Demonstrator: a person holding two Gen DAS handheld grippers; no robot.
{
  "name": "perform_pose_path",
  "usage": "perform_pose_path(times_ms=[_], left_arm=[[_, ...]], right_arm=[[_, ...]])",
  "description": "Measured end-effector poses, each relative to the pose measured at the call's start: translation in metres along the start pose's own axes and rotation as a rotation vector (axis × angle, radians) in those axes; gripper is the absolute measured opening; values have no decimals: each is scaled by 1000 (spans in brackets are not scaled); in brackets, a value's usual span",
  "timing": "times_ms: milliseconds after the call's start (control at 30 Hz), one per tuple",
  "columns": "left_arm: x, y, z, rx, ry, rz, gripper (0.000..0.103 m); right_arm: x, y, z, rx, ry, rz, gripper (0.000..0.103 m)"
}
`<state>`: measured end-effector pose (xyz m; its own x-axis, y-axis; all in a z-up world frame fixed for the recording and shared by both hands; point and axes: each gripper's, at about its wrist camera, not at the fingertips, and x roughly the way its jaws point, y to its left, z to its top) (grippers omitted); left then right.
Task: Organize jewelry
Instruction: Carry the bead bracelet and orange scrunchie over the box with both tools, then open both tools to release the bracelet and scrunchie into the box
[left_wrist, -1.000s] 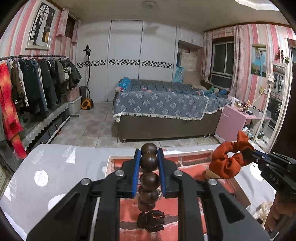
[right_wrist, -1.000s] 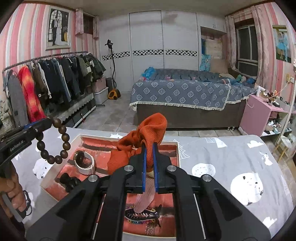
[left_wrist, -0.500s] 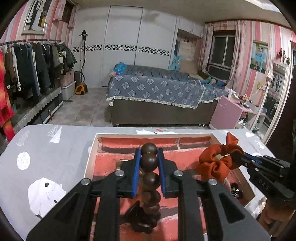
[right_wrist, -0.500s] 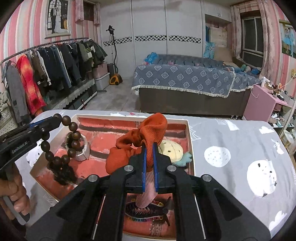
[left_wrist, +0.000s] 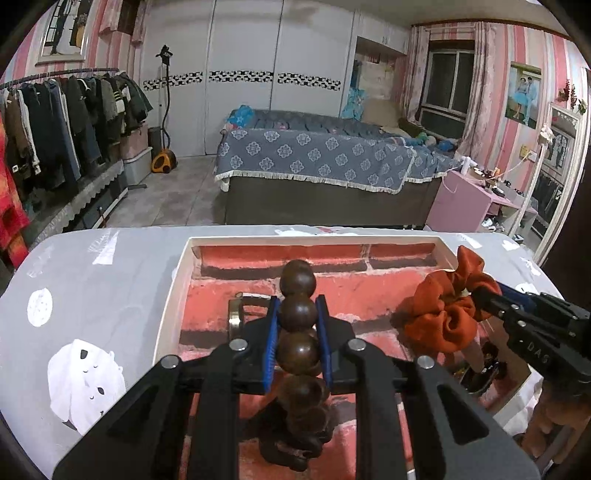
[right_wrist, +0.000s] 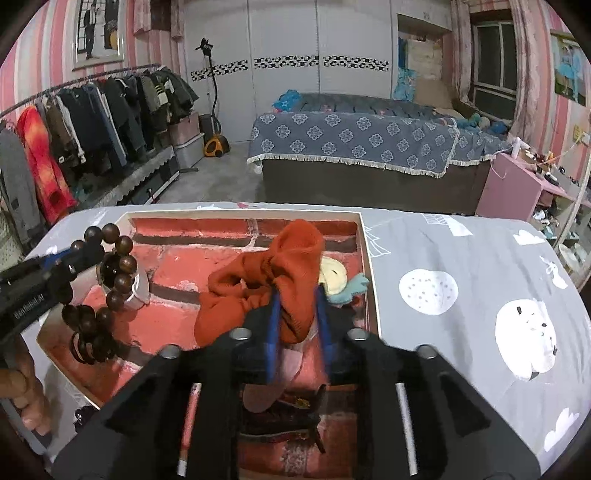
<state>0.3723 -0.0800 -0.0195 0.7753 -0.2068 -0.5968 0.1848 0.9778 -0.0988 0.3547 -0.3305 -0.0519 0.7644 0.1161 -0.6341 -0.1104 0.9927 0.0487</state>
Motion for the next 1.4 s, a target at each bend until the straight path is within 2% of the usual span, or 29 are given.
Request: perform_pose_path(times_ms=[100, 133, 167, 233, 367, 600, 700, 833, 1267, 1400], left_arm=[[1, 1, 0, -3, 7, -4, 21], [2, 0, 0, -6, 13, -14, 32], [1, -2, 0, -9, 16, -25, 49], [-3, -7, 0, -10, 2, -53, 60], [-10, -23, 0, 48, -28, -59, 60], [-19, -28, 5, 47, -52, -84, 60], [-23, -30, 6, 42, -59, -119, 60], [-33, -39, 6, 67, -84, -133, 61], [-33, -36, 13, 58, -89, -91, 61], [-55, -35, 24, 62, -127, -62, 61]], right_arm=[[-2, -2, 0, -3, -7, -3, 27], [-2, -2, 0, -2, -9, -1, 30], [-3, -2, 0, -4, -13, -1, 33], [-5, -4, 1, -5, -20, 1, 38], [-10, -5, 4, -5, -40, 2, 41], [-20, -8, 6, 0, -64, -1, 41], [-21, -10, 7, 2, -67, -2, 41], [-23, -11, 8, 6, -70, -3, 41], [-28, -14, 15, 13, -70, 12, 41], [-41, -14, 24, 21, -92, 31, 42]])
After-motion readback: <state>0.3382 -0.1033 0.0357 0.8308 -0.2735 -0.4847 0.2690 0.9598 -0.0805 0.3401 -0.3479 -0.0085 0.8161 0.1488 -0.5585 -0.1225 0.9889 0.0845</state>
